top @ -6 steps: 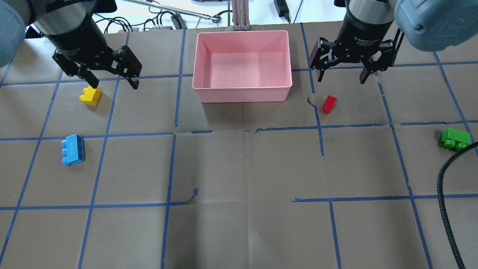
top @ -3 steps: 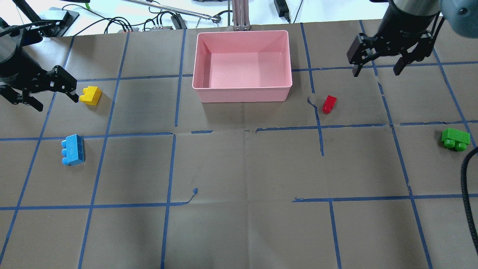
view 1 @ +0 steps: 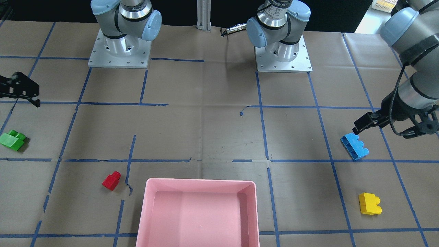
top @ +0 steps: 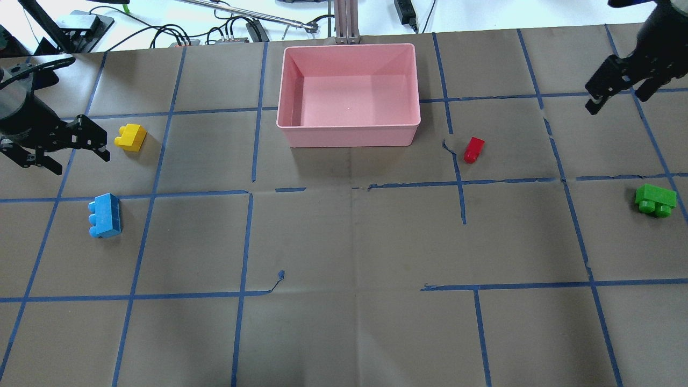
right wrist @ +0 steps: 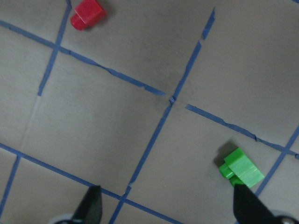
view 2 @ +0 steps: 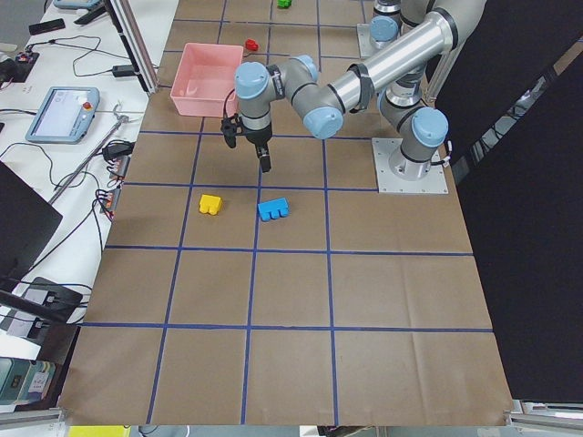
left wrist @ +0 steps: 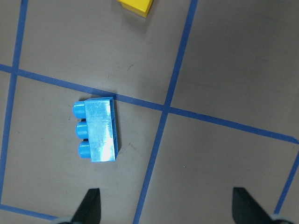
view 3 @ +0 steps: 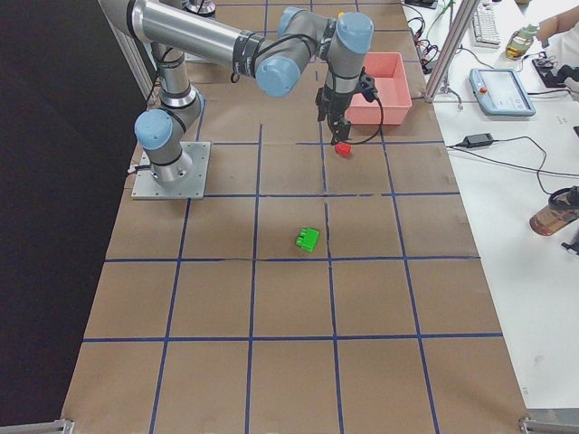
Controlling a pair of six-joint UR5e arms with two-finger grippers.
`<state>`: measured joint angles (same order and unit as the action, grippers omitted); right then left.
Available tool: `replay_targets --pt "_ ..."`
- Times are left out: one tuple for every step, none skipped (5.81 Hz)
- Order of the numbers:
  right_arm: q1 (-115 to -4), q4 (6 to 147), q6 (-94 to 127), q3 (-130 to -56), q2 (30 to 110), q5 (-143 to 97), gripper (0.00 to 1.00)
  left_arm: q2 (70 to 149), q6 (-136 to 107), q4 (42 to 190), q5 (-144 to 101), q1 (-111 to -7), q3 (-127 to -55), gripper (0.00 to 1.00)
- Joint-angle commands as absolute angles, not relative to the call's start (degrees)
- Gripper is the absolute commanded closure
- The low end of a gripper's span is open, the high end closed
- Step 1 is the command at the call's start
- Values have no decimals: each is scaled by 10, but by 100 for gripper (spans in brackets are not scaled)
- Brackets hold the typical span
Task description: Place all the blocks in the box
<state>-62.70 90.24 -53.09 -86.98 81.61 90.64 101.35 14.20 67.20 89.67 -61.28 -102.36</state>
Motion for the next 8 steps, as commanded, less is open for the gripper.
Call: replay_targets --pt "-550 947 -636 -875 780 918 0 1045 162 604 902 -601 -1063 1" --pt "-514 960 -646 -875 753 916 0 1069 190 546 919 -579 -1083 2" --pt "-493 966 -718 -876 713 916 0 1087 200 491 919 -574 -1112 2" --pt "-487 1016 -799 -887 684 923 0 1091 200 490 928 -574 -1120 2" --pt "-487 1058 -876 -912 664 925 0 1095 202 488 929 -573 -1128 2" --pt "-486 1130 -924 -951 651 925 0 1103 206 483 929 -564 -1130 2" --pt "-485 1220 -979 -1007 647 926 0 1107 210 484 932 -548 -1133 3" --pt "-485 1290 -1018 -1050 647 926 0 1107 207 484 934 -548 -1144 3"
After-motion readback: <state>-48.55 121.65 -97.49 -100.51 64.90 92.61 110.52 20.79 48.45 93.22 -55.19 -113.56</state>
